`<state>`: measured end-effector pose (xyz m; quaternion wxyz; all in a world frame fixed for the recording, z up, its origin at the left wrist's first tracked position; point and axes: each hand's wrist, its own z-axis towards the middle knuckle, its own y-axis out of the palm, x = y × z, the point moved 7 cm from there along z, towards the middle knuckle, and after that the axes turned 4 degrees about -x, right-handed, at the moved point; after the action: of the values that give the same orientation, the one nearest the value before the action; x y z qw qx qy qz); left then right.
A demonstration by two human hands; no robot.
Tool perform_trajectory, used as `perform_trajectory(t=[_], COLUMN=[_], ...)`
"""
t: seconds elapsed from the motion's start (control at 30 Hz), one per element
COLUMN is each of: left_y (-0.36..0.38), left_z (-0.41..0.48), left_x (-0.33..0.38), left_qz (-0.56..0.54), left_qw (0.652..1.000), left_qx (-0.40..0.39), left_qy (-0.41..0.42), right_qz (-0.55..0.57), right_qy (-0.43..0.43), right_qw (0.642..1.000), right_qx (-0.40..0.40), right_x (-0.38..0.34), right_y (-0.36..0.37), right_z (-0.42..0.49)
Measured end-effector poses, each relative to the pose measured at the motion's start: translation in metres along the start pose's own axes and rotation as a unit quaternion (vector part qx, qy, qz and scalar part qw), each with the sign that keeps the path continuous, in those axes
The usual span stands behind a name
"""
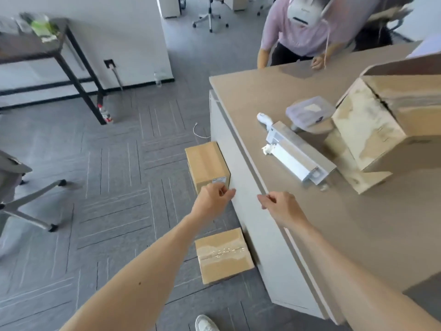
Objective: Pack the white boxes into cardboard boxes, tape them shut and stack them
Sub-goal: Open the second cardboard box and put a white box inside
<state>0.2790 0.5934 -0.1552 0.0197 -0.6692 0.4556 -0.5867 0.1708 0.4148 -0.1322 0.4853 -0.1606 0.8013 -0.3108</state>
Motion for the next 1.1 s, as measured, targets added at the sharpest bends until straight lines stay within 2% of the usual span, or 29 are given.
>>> perform_trajectory(t=[0.2,0.4,0.8,0.97,1.1], left_y=[0.045,0.119,0.261,0.266,0.25], left_z=[-0.014,-0.04,-0.066,-0.044,-0.011], left_x=[0.122,0.24,0.406,0.45,0.466], left_qz=[0.042,0.057,0.075,0.098,0.103], left_qw=[0.993,0.982,0.971,0.963,0.964], left_qx=[-0.035,-0.027,0.018,0.057,0.117], left_qy=[0.101,0.175,0.227,0.244,0.215], right_qz=[0.003,0.0,-0.016,0.001,0.003], right_qy=[-0.003,0.007,-0.015,-0.012,-0.013], right_qw=[0.995,0.984,0.978,0.976,0.977], right_qx=[0.1,0.179,0.207,0.217,0.214], right_x=[0.04,0.109,0.253,0.277,0.285], right_y=[-0.118,-0.233,-0.397,-0.446,-0.475], right_z=[-0.055,-0.117,-0.209,-0.195,-0.16])
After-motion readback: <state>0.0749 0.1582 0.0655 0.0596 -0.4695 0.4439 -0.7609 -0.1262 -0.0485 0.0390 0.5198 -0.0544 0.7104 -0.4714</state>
